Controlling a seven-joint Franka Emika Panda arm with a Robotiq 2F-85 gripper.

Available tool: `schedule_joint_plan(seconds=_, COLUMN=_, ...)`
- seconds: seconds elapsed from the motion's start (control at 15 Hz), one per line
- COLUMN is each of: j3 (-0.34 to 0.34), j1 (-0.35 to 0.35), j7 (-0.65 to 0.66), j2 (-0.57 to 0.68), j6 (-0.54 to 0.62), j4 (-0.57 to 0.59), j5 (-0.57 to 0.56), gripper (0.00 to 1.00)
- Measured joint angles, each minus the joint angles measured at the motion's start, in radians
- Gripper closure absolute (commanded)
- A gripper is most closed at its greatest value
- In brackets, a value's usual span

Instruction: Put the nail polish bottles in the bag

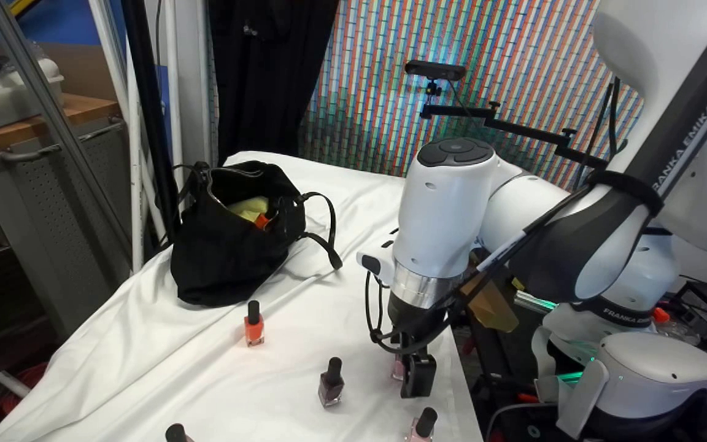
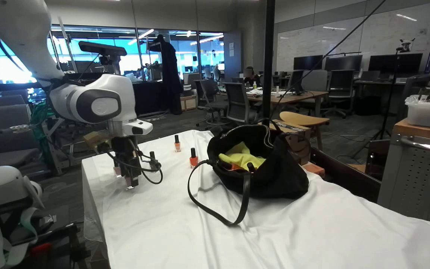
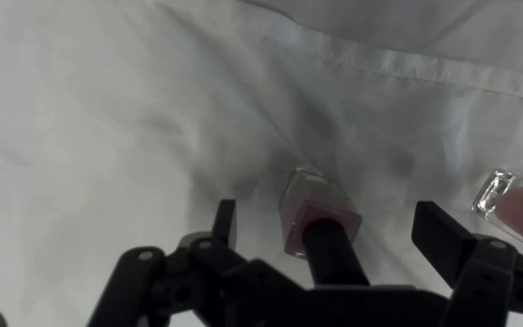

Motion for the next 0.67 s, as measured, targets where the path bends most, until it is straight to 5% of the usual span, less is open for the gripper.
schedule_joint_plan(seconds=0.67, j3=-0.043, j1=0.0, j7=0.031, j2=0.008, j6=0.013, j4=0.012, j5=-0.061, gripper=0.0)
